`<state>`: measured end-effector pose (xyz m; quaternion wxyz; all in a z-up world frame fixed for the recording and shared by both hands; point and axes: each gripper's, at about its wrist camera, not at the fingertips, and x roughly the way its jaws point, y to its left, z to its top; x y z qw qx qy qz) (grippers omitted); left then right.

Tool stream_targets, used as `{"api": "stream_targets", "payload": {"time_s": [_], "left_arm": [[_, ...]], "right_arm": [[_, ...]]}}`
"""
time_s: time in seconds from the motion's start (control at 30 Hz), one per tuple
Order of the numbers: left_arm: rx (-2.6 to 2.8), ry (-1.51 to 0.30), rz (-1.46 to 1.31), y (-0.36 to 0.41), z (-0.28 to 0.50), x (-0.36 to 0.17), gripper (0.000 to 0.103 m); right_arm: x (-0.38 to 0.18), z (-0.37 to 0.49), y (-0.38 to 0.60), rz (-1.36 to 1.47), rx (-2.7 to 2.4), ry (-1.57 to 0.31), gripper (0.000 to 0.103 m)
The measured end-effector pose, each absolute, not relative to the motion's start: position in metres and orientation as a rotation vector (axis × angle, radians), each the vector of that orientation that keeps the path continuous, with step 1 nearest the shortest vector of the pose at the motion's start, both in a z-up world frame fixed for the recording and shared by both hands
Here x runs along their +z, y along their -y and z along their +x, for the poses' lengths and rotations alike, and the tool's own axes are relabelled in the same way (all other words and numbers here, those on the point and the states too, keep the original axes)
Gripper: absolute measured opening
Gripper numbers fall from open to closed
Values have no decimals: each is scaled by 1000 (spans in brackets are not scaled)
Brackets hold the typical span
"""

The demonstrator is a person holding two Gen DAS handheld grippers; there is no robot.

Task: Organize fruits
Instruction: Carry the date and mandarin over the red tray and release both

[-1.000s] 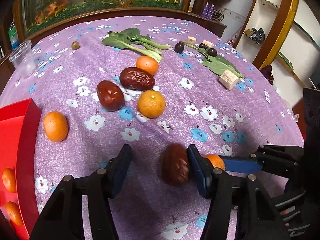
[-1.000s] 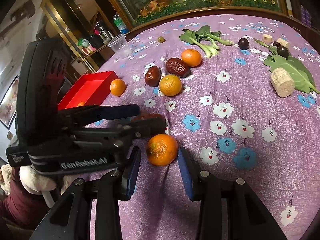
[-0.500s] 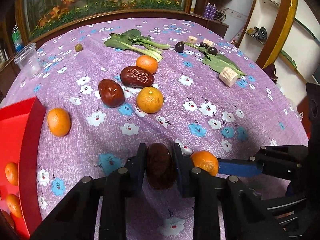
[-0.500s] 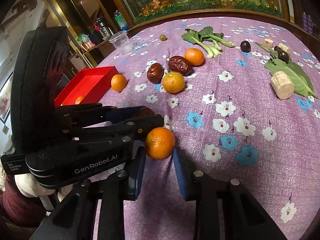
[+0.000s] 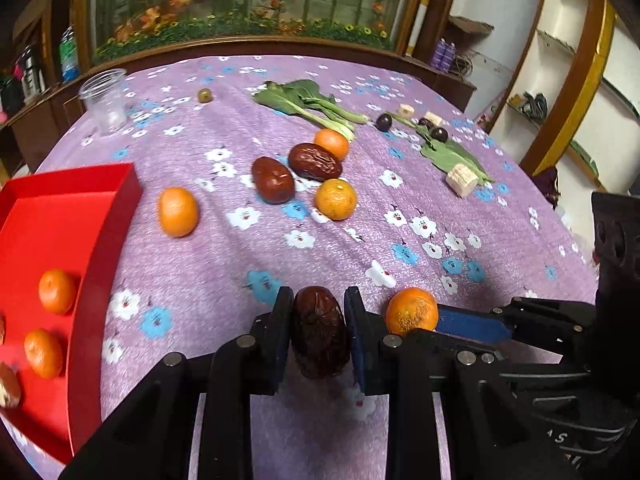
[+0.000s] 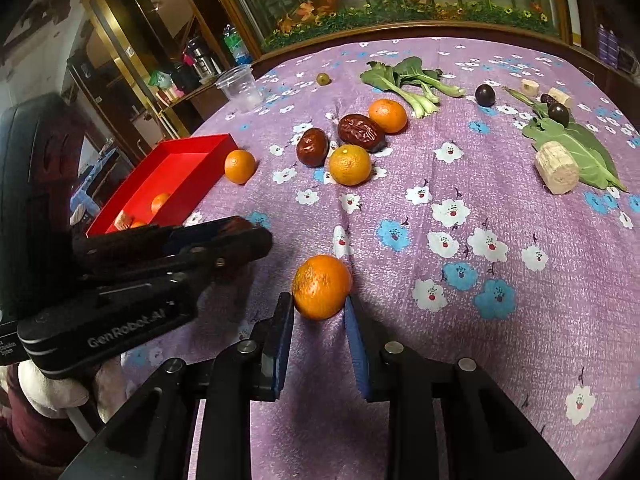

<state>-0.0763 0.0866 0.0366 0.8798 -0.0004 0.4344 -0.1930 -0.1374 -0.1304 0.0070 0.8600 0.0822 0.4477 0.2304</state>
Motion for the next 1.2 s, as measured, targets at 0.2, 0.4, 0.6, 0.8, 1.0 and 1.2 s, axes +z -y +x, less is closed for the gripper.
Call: {"api": "stream_targets", "payload": {"time_s": [0.2, 0.4, 0.6, 0.8, 1.0, 1.2], "left_arm": [[-390, -890, -30, -94, -87, 42, 25], [-390, -862, -49, -100, -100, 52, 25], [-381, -848, -76, -110, -108, 57, 25], [-367, -864, -110, -121, -111, 52, 25], [-357, -865, -145, -134, -114, 50, 25], [-345, -849, -187, -152, -116, 52, 25]], "right_arm": [[10, -146, 128, 182, 486, -931, 27], [18, -158, 127, 174, 489, -910, 25], [24, -169, 124, 159, 491, -896, 25], [20, -173, 116, 123, 482, -914, 25], [19, -169, 107, 83, 450, -918, 33], [7, -161, 102, 55, 401, -962, 30]]}}
